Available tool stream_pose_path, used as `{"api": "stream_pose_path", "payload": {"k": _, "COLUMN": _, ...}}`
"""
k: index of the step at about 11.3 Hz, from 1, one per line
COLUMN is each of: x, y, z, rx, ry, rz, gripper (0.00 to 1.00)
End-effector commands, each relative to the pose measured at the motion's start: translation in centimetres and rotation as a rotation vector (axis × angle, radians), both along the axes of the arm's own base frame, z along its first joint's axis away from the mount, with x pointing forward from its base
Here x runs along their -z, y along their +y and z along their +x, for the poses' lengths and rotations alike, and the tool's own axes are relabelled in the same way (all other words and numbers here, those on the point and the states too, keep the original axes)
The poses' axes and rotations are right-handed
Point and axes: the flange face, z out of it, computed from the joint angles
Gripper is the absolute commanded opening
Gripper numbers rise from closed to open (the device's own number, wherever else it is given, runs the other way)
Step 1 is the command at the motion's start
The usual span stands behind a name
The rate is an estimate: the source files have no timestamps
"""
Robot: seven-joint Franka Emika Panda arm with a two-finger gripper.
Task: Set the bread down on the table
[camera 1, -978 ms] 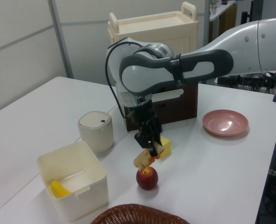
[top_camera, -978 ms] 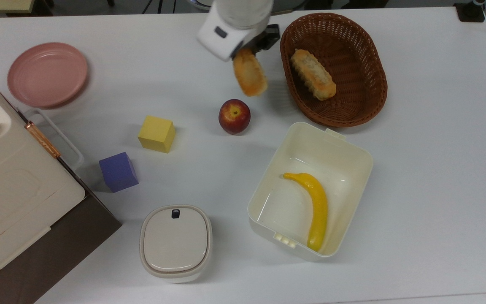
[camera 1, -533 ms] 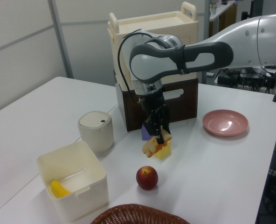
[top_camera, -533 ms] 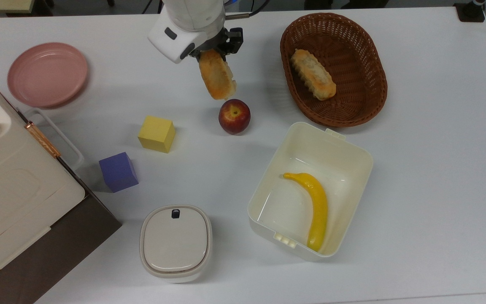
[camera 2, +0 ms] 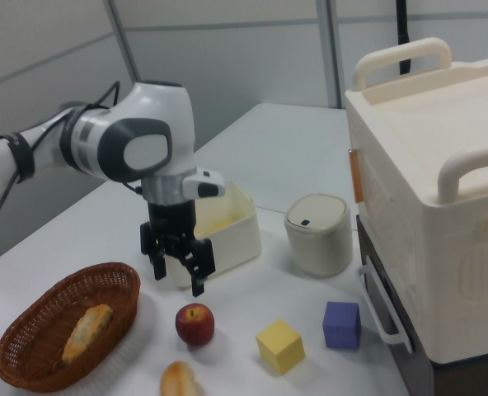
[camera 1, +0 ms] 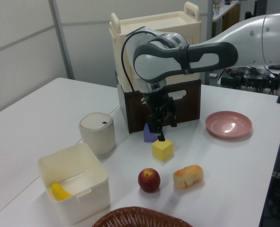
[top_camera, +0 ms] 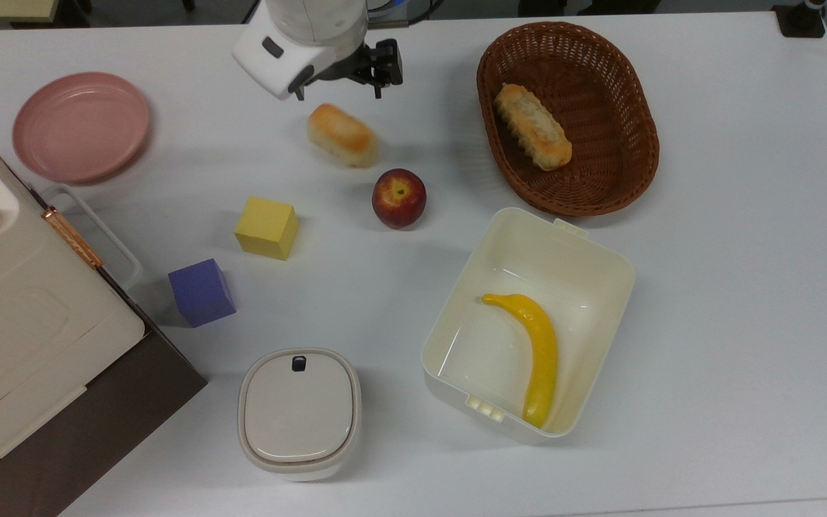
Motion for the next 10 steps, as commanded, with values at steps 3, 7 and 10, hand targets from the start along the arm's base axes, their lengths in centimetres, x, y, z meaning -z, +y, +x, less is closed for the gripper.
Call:
{"api": "stream_pose_path", "payload": {"k": 3, "x": -7.3, "y": -4.4, "z": -3.0, "rx": 0.032, "ry": -0.076, "rz": -0.066, "gripper": 1.00}}
{"api": "stream_pose_path", "payload": {"k": 7, "x": -9.4, "y": -6.9, "z": -4.2, "rx": 0.058, "ry": -0.113, "rz": -0.052, "gripper": 1.00}}
{"api": "stream_pose_path", "payload": {"k": 10, "x": -9.3, "y": -6.6, "z": -4.1, "rx": 0.048, "ry": -0.114, "rz": -0.059, "gripper": 1.00}}
